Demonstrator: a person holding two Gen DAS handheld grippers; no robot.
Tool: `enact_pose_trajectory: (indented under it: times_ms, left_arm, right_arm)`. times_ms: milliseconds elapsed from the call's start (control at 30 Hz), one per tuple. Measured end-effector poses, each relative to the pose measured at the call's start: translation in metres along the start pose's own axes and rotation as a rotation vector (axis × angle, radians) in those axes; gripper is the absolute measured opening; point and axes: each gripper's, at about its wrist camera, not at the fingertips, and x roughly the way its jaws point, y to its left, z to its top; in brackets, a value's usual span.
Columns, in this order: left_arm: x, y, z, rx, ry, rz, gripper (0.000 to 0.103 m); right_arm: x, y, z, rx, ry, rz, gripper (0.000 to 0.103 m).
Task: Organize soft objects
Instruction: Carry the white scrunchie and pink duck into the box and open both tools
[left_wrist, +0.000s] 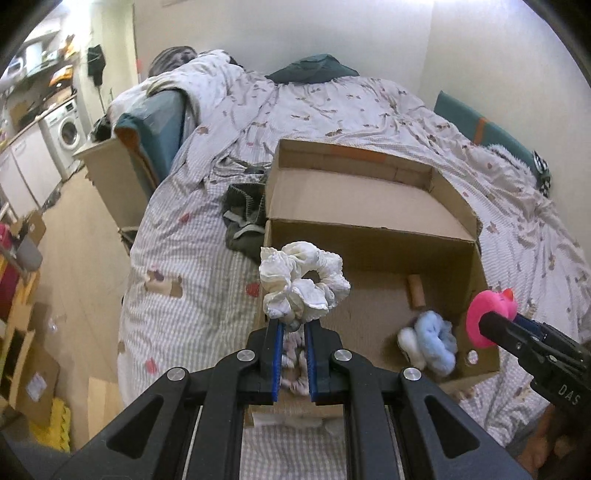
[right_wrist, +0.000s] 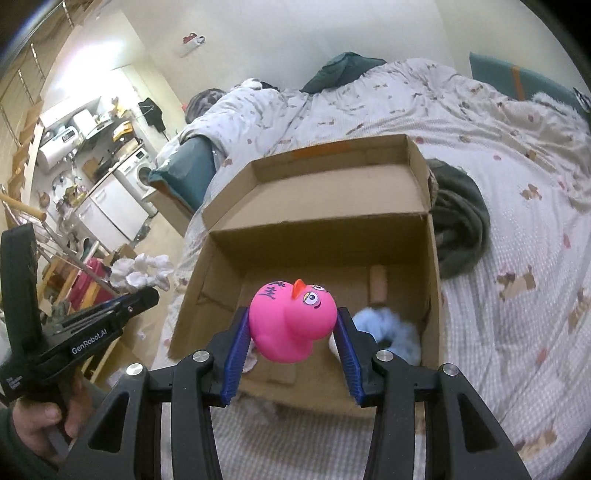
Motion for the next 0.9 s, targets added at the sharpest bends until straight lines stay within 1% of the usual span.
enact_pose_trajectory:
  times_ms: [100, 200, 367, 467, 667, 900]
  left_arm:
    - [0.020, -0.003, 0.002, 0.011, 0.018, -0.010, 0.010]
    - [0.037, -0.005, -0.003, 0.003, 0.032, -0.015, 0.010]
    - [0.055, -0.006, -0.017, 0.002, 0.056, -0.019, 0.010]
    - [0.057, -0.004, -0.023, 0.012, 0.048, -0.008, 0.010]
    - [0.059, -0.002, -0.029, 0.012, 0.049, 0.003, 0.011]
    - [0.062, -0.006, -0.030, 0.019, 0.065, -0.023, 0.011]
  right_arm:
    - [0.013, -0.013, -0.003, 0.039, 0.003, 0.031, 0.048]
    - [0.025, -0.022, -0.008, 0.067, 0.023, 0.001, 0.048]
    - [0.034, -0.026, -0.014, 0.064, 0.053, -0.040, 0.048]
    - [0.040, -0.032, -0.017, 0.085, 0.076, -0.060, 0.048]
    - [0.043, -0.033, -0.018, 0.092, 0.080, -0.079, 0.048]
    - [0.048, -0.030, -0.019, 0.081, 0.094, -0.088, 0.048]
